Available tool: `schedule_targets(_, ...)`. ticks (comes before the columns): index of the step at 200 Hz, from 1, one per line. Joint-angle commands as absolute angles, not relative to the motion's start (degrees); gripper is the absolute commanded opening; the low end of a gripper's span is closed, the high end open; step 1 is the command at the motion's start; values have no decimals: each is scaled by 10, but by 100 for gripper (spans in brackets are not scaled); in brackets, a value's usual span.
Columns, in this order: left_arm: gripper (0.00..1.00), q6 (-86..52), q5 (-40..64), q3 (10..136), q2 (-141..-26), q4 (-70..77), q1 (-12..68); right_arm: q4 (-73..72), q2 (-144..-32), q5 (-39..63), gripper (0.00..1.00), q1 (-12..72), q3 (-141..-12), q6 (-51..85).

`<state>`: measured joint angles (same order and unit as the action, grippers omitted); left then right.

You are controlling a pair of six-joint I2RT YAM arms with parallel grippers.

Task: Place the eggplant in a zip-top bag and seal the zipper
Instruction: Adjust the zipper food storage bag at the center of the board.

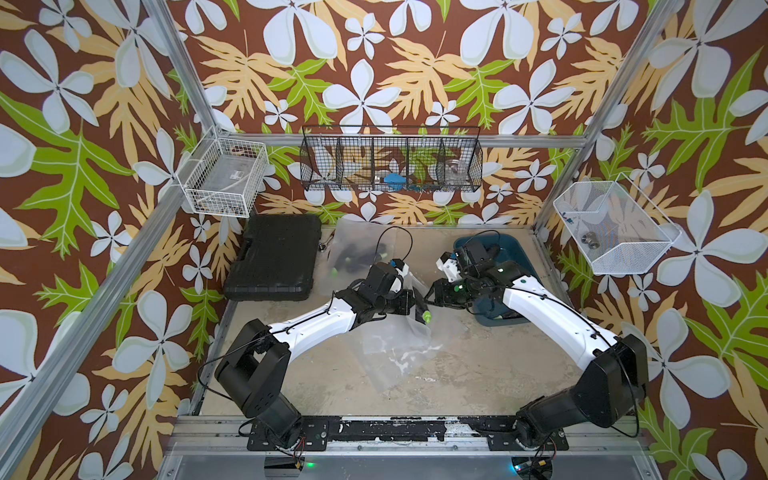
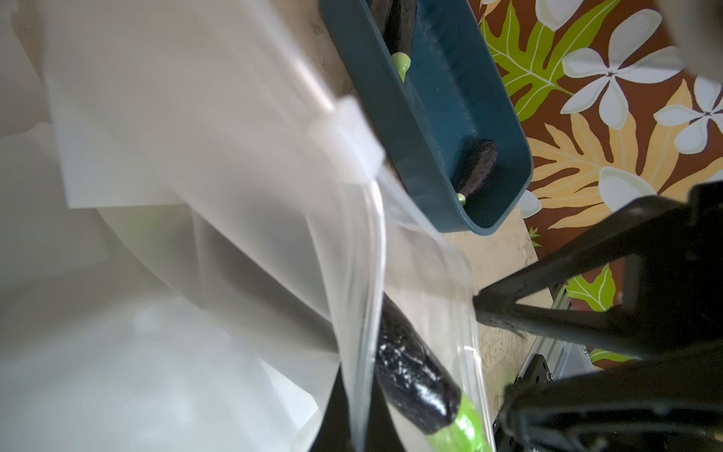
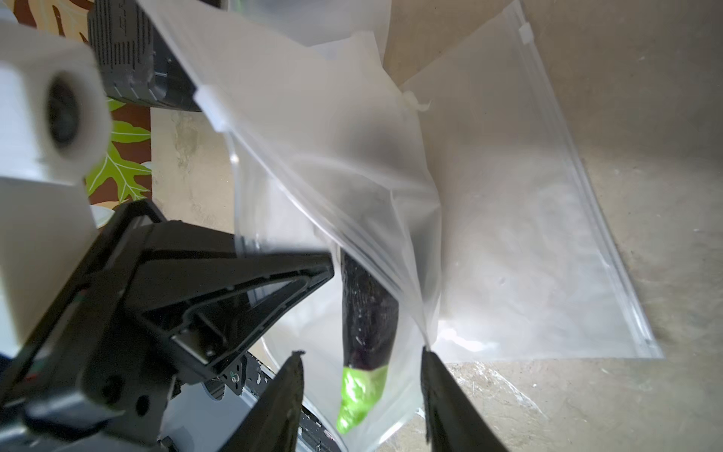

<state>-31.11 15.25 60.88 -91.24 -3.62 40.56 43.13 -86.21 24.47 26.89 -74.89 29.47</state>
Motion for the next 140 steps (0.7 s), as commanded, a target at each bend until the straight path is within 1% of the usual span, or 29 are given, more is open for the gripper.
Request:
schedule_targets(1, 0, -312, 156, 607, -908, -20, 404, 454, -854, 197, 49, 268, -756, 264)
schedule_targets(23, 0, -316, 162, 608, -908, -19, 403, 435, -843, 166, 44, 268, -743, 254)
schedule_targets(45, 0, -320, 163, 610, -903, -18, 403, 405, -849, 193, 38, 270, -719, 250)
schedule_targets(57, 0, -324, 166, 610, -901, -16, 401, 392, -855, 202, 33, 273, -706, 253)
schedule_targets(65, 0, -326, 168, 610, -900, -14, 400, 384, -858, 203, 27, 276, -699, 256)
schedule_targets(77, 0, -328, 167, 610, -898, -13, 399, 371, -858, 206, 13, 279, -691, 259)
schedule_targets(78, 0, -328, 167, 610, -899, -13, 399, 370, -858, 206, 13, 279, -690, 260)
schedule_targets(80, 0, -328, 167, 610, -899, -13, 398, 369, -857, 205, 10, 280, -690, 261)
schedule_targets(92, 0, -328, 165, 609, -897, -14, 398, 366, -851, 203, 0, 281, -691, 264)
schedule_targets(110, 0, -330, 160, 603, -893, -9, 397, 382, -839, 186, 0, 281, -709, 260)
schedule_targets(123, 4, -332, 160, 599, -889, -5, 394, 407, -834, 169, 0, 281, -732, 246)
schedule_targets(140, 10, -333, 168, 599, -888, -2, 389, 423, -834, 176, 0, 280, -748, 226)
